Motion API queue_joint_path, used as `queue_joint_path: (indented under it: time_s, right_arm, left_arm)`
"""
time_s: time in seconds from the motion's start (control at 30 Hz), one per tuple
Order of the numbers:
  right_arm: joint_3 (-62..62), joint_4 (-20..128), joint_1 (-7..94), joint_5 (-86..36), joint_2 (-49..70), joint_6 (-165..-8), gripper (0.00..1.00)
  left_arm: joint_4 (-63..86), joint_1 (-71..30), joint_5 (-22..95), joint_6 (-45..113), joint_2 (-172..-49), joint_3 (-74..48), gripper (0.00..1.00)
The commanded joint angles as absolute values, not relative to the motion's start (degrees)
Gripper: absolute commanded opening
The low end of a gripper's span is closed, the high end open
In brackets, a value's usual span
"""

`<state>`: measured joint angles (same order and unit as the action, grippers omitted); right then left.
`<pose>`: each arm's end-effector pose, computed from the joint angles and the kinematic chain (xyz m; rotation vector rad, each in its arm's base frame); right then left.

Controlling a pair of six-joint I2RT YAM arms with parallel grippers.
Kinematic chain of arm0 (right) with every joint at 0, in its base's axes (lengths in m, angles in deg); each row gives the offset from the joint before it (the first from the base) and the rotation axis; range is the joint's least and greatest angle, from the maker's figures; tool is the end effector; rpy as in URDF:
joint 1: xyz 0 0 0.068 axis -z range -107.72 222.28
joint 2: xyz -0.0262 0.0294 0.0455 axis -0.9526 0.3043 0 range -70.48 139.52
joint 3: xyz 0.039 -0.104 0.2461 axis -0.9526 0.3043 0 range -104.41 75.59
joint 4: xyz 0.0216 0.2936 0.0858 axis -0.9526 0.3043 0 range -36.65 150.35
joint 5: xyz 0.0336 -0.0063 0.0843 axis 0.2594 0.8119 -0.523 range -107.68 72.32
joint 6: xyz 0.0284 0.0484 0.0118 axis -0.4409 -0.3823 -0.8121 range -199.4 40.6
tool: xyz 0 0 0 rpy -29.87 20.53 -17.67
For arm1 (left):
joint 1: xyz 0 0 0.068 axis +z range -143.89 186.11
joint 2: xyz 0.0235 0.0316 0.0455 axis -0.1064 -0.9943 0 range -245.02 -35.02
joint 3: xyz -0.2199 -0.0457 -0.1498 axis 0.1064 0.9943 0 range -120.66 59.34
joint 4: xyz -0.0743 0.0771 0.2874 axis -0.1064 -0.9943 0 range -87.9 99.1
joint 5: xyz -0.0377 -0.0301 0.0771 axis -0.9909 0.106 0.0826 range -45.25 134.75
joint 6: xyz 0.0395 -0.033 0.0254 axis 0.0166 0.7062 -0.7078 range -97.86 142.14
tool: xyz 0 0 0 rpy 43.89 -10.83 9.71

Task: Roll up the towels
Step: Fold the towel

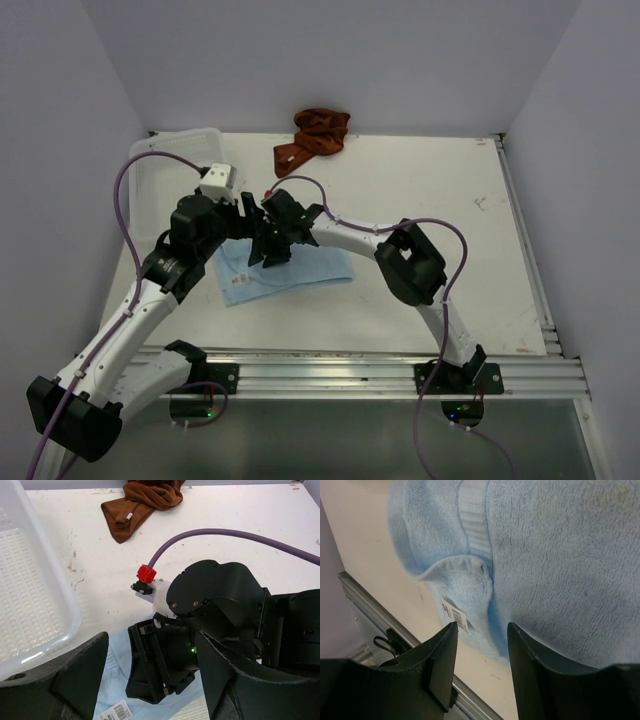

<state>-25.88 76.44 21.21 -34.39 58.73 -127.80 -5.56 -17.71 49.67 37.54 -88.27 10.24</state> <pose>0.3324 0.4301 0.1450 -0.2070 2.7357 1.0040 0.2471 -0.1054 0.3244 0.0818 1.9144 -0.3825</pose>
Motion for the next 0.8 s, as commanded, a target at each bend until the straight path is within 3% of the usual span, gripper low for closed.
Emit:
queue_joint_path:
  time_s: [0.0,0.77]
  right_arm:
    - [-26.36,74.80,20.69,-34.99,57.31,-126.86,0.48]
    - [-27.33,73.04,17.53,-38.86,58.81,-125.10,0.49]
  left_arm:
    - [-3.56,-17.89,49.76,36.91,-87.40,9.95,0.74]
    - [-3.47,-18.33,49.32,36.91,-87.22,10.03,0.74]
